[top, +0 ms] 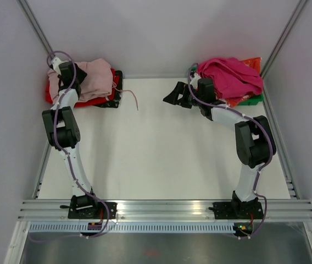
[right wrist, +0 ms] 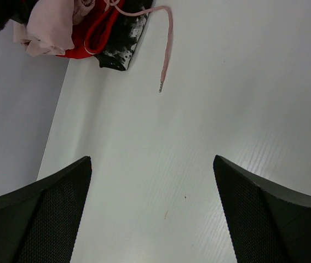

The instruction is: Fold and stack the trousers

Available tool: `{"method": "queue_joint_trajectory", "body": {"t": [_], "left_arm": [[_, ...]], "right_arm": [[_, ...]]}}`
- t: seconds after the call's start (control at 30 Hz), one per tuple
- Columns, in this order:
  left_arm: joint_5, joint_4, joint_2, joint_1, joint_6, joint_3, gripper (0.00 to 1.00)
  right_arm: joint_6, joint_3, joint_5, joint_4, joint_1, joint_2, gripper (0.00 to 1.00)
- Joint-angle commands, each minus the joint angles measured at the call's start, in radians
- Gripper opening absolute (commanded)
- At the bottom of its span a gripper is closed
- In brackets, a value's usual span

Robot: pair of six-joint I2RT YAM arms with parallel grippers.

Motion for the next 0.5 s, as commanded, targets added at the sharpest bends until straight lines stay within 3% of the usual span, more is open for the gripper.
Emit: {"method": "queue_joint_trajectory", "body": {"t": [0.0,0.17,0.47], "left_arm": [[-0.012,-0.060,0.077,0.011,0.041,0.050,0.62],[0.052,-0.035,0.039,0.013,0.057,-0.017,0.67],[0.178,-0.020,-0.307,0.002,0.222,-0.079,0.80]], "right_arm": [[-0.075,0.001,0.028,0.007,0.003,-0.085,0.98],[-0.113,0.012,0.062,-0.025,0.003,-0.140,0.98],[-0.187,0.067,0.181,-0.207,-0.006,-0.304,0.98]]}}
